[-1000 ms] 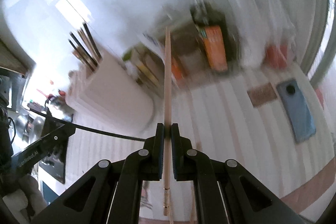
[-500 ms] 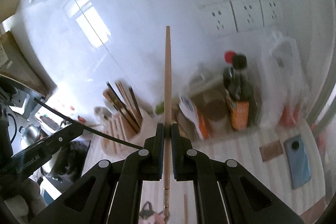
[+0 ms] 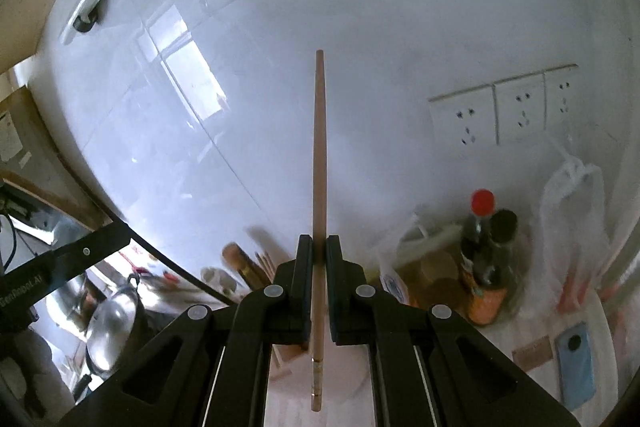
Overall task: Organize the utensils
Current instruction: 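Carry both chopsticks up over the cream holder, then lower both held chopsticks into the holder slots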
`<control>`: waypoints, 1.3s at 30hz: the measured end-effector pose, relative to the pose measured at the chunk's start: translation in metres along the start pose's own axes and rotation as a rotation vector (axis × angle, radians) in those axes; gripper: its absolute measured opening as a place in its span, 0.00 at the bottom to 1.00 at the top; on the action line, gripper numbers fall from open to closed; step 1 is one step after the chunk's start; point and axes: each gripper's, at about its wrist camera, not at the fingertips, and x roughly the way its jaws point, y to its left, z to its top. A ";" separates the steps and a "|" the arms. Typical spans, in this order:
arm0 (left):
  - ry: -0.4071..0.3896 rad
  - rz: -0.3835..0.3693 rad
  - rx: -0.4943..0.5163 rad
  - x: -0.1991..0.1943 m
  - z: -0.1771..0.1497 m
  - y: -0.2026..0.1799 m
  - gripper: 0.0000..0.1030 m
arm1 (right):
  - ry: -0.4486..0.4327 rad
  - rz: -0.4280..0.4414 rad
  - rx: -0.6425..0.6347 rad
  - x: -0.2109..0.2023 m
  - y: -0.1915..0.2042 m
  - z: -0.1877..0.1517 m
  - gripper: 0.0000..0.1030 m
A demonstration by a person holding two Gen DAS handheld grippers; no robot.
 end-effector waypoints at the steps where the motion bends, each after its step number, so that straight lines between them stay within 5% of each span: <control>1: 0.000 0.007 0.001 0.003 0.002 0.002 0.02 | -0.006 0.003 0.002 0.004 0.003 0.002 0.06; 17: 0.101 0.056 0.001 0.067 -0.001 0.033 0.02 | -0.183 -0.002 0.003 0.072 0.025 -0.053 0.06; 39: 0.178 0.006 -0.035 0.100 -0.022 0.054 0.02 | -0.276 0.046 0.011 0.077 0.023 -0.088 0.06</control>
